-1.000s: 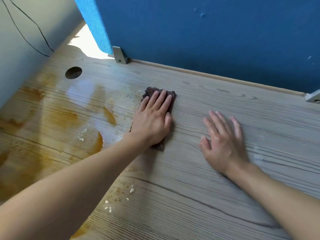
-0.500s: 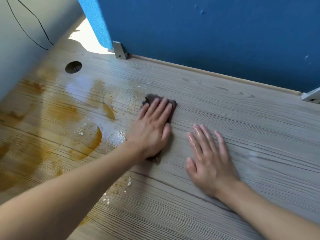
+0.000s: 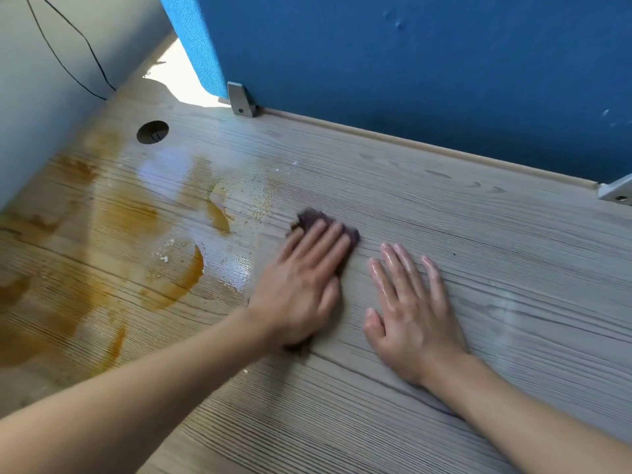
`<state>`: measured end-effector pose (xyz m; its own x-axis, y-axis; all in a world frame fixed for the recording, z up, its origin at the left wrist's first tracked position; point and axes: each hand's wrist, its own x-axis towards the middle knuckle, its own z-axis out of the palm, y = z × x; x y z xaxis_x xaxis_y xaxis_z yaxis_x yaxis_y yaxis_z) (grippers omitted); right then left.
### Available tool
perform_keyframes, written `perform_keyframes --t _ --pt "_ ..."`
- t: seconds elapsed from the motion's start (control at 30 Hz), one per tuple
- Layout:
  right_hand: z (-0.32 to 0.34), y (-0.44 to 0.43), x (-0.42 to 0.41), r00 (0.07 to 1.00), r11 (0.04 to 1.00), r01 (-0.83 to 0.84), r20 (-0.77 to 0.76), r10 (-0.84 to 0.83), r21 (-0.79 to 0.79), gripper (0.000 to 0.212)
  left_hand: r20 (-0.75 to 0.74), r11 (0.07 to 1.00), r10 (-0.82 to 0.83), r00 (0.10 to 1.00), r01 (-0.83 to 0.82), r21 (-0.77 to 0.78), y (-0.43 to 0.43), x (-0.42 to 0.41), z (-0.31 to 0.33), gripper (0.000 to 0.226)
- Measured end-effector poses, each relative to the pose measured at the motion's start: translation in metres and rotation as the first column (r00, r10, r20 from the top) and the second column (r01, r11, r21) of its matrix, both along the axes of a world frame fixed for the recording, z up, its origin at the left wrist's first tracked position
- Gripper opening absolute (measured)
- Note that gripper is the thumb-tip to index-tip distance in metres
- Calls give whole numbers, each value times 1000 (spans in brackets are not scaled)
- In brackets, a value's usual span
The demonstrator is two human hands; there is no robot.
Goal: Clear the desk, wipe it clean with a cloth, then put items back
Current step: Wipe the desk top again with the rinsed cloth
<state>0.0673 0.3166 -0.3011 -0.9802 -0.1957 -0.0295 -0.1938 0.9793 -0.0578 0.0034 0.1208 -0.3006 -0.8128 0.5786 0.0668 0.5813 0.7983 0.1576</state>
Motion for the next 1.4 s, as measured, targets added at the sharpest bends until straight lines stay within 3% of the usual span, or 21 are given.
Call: perform_keyframes --t 0.07,0.13,0.17,0.23,0.3,0.33,0.4,0.47,0.53,0.6,0.7,0.77,0.8,0.87,0.93,1.03,1.07,1.13,1.23,1.3,1.4 --pt "0 0 0 1000 1000 -4 -1 4 0 75 60 973 -230 971 230 -1 -9 30 4 64" --pt "0 0 -1 1000 1000 -2 1 2 1 75 103 940 -341 935 341 11 -17 14 5 64" --pt "0 0 -1 1000 1000 0 -2 0 -1 75 99 951 -307 946 308 11 -17 -4 3 64" --pt "0 0 -1 1000 1000 -3 -3 3 7 74 69 999 -36 997 34 27 -11 -45 0 65" --pt "1 0 0 1000 1000 0 3 0 18 74 75 960 280 957 -280 -9 -5 -68 2 67" --pt "0 0 1 1000 1000 3 1 -3 22 73 67 946 324 944 -322 -30 -2 -67 0 68" --pt "1 0 0 1000 1000 1 2 -1 18 74 37 976 219 975 -218 -25 -1 -40 1 68" --pt "0 0 0 1000 1000 1 -9 -1 -4 74 29 1000 -12 1000 12 -15 -9 6 3 65" --pt "0 0 0 1000 1000 -3 -19 3 -3 74 84 977 -209 974 212 -23 -20 37 6 64" --pt "-1 0 0 1000 1000 -1 -20 1 -4 74 109 961 -274 955 277 -11 -27 24 6 64" --pt "-2 1 -1 1000 1000 -9 -12 9 4 74 69 1000 13 998 -12 -13 -17 -25 0 65" --pt "-2 1 0 1000 1000 -2 -8 2 16 74 50 964 266 963 -265 -33 -8 -44 -1 67" --pt "-2 1 0 1000 1000 0 -13 0 14 74 32 952 304 952 -303 -41 -4 -41 -3 67" --pt "-3 1 -1 1000 1000 -2 -18 2 -1 74 21 978 208 978 -207 -38 -2 -9 -3 67" --pt "-4 1 0 1000 1000 0 -29 0 -8 74 32 999 -24 999 25 -28 -7 40 0 66" --pt "-5 1 -2 1000 1000 1 -18 -1 8 73 113 964 -261 959 265 -14 -22 49 4 64" --pt "-4 0 -2 1000 1000 11 -19 -11 2 73 103 972 -232 967 236 -21 -24 33 2 64" --pt "1 -4 3 999 999 36 -28 -37 -27 70 78 1000 22 997 -20 -20 -22 -4 1 67" --pt "5 -18 32 999 995 31 -32 -34 -91 66 44 954 298 953 -297 -34 -14 -22 -2 70" --pt "3 -25 52 1000 996 -6 -9 5 -88 69 33 976 216 976 -215 -33 -12 7 -1 68" --pt "-2 -25 54 1000 999 -13 -11 12 -46 70 59 994 -102 993 104 -17 -26 70 3 65"
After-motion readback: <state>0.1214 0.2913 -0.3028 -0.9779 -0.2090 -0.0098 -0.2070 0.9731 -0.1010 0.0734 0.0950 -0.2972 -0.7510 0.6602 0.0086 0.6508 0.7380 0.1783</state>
